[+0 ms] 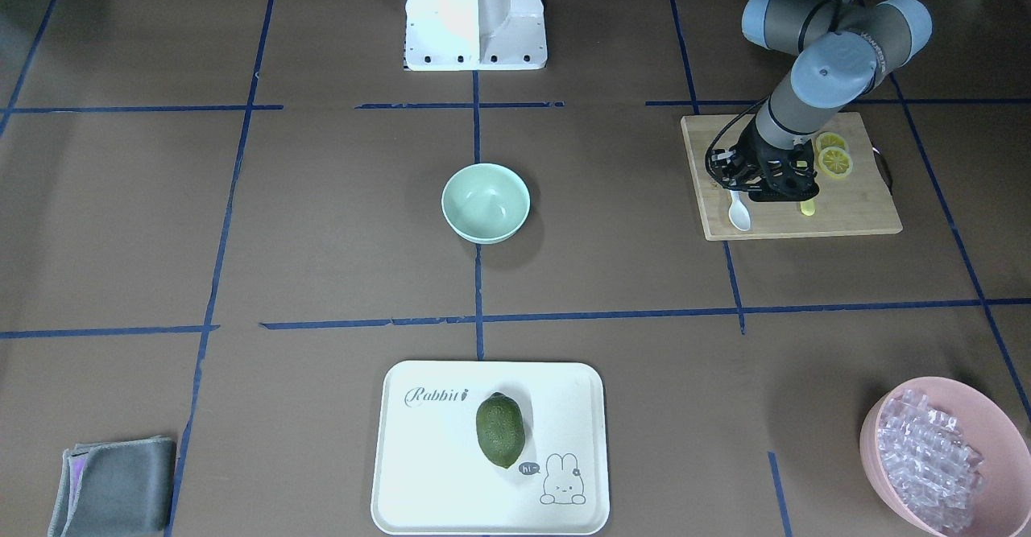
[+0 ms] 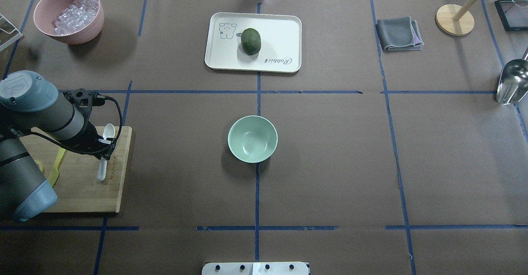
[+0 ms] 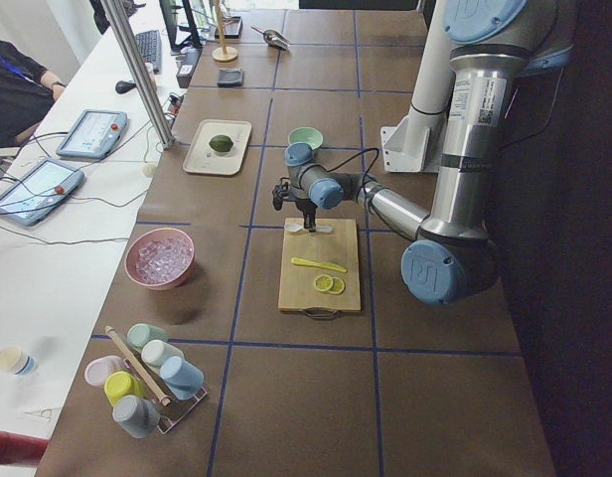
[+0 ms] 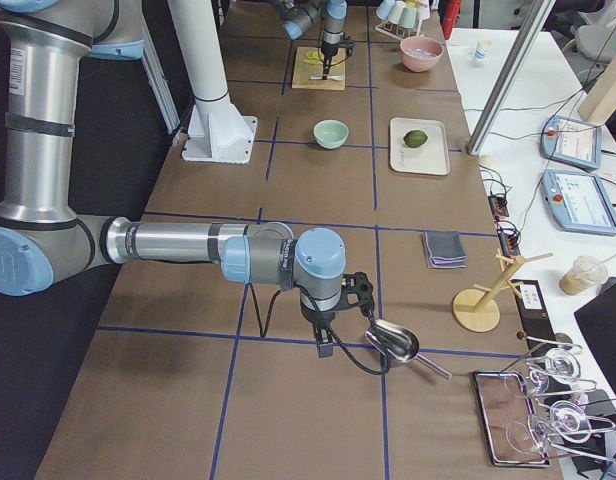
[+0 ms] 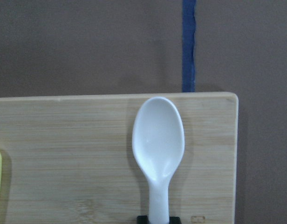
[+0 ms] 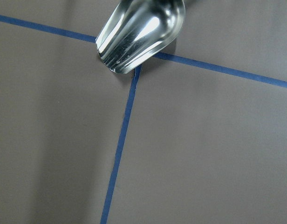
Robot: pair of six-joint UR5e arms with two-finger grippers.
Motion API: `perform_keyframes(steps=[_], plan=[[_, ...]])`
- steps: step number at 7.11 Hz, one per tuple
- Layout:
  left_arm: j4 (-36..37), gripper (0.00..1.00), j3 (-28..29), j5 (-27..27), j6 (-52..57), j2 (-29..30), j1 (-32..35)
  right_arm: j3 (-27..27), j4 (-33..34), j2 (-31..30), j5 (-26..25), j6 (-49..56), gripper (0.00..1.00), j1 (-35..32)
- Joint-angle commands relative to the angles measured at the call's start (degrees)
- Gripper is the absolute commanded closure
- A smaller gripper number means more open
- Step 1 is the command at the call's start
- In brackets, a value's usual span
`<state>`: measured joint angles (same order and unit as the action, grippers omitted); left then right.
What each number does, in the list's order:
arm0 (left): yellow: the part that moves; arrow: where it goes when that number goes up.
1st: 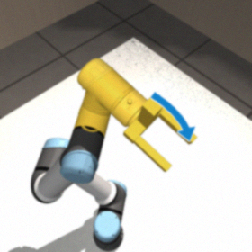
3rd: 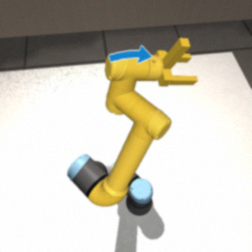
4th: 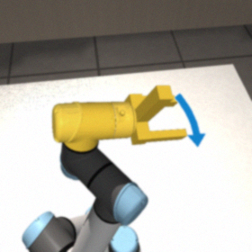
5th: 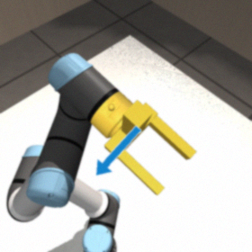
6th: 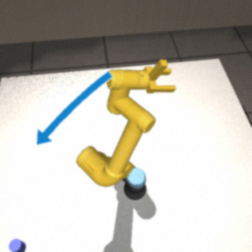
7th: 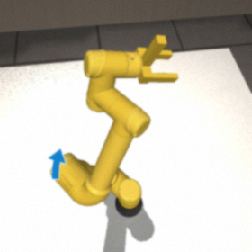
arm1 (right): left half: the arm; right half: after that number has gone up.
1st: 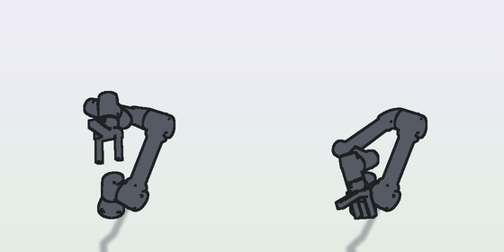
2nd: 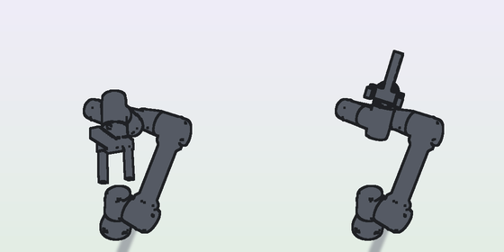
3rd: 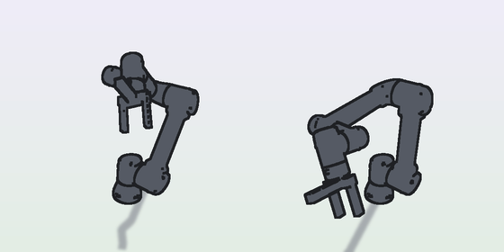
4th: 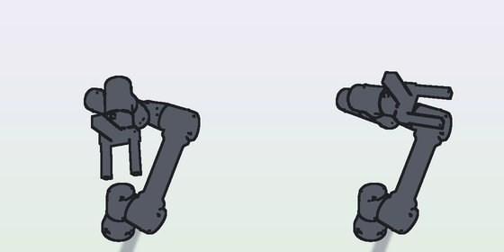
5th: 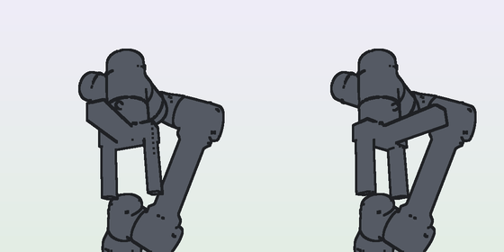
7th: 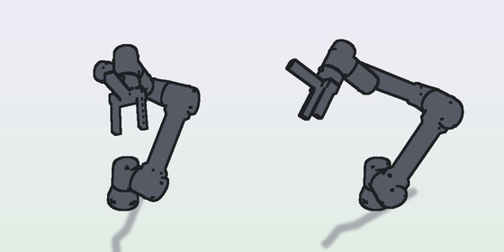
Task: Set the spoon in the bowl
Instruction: 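Lift the white spoon with the left gripper toward the green bowl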
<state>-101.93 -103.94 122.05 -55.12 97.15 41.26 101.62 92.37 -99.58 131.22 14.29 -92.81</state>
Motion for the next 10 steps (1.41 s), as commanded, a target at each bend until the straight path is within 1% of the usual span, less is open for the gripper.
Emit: perform_keyframes(steps=[1, 2, 5, 6, 7, 8, 9, 10], plan=[[0.7, 1.00, -2.2, 0.1, 1.1, 0.5, 1.0, 0.0, 0.0, 0.0, 0.0, 0.0, 0.00, 0.0], [0.8, 1.00, -2.9, 0.1, 3.8, 2.1, 1.0, 0.0, 0.0, 0.0, 0.0, 0.0, 0.00, 0.0], [0.8, 1.00, -2.8, -0.6, 4.3, 12.5, 0.3, -0.1, 0.0, 0.0, -0.1, 0.0, 0.00, 0.0], [0.8, 1.00, -2.2, -0.7, 4.2, 16.0, -1.5, -0.1, 0.1, 0.0, -0.1, -0.1, 0.00, 0.0], [0.9, 1.00, -1.2, -1.0, 3.4, 19.6, -5.2, -0.1, 0.1, 0.0, -0.1, -0.1, 0.00, 0.0], [0.9, 1.00, 0.2, -1.8, 3.3, 22.6, -6.3, -0.2, 0.1, 0.0, -0.1, -0.1, 0.00, 0.0], [0.9, 1.00, 2.9, -2.2, 3.2, 26.2, -8.2, -0.2, 0.1, 0.0, -0.1, -0.1, 0.00, 0.0], [0.9, 1.00, 7.3, -2.3, 3.3, 30.5, -9.3, -0.2, 0.1, 0.0, 0.0, -0.1, 0.00, 0.0]])
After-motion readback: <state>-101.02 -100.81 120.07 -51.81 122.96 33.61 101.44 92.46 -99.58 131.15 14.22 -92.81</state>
